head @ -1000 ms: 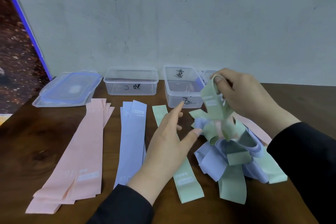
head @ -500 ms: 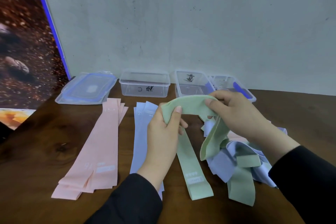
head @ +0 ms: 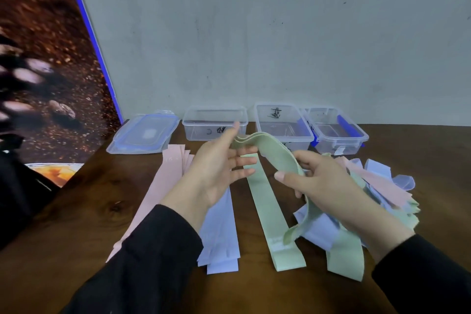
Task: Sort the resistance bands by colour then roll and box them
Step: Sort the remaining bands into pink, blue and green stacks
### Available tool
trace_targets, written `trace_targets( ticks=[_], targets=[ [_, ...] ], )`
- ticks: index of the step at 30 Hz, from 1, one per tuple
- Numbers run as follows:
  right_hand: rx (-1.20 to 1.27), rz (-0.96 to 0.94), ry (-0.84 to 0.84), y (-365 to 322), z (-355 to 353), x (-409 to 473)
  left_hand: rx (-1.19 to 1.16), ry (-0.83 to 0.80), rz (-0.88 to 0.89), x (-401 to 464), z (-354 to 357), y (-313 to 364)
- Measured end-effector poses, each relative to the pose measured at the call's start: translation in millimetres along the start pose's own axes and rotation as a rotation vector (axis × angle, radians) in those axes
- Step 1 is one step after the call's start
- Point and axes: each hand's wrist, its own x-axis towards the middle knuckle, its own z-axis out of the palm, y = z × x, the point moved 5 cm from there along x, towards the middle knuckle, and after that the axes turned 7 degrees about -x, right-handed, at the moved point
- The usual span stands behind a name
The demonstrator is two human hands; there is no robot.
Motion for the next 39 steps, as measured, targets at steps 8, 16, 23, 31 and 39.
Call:
trace_targets(
  ticks=[8, 16, 23, 31, 39],
  targets=[
    [0.308, 0.095, -0.207, 13.6, 23.2, -24.1, 0.385, -0.093, 0.060, 5.7, 14.7, 33.8],
    [0.631, 0.193, -0.256, 37.1, 36.3, -47.2, 0.695, -0.055, 0.195, 21.7, 21.6, 52.7],
    [0.371, 0.191, -0.140, 52.6, 48.6, -59.5, 0.696, 0.034, 0.303, 46.7, 19.5, 55.0],
    [-0.187, 0.125, -0.025, 73.7, 63.9, -61.5, 0.954, 0.020, 0.267, 92.2, 16.9, 15.0],
    [-0.522, -0.164, 0.330, 82.1, 73.4, -68.6, 1.577, 0.092, 0.377, 90.7, 3.5, -44.2]
  ],
)
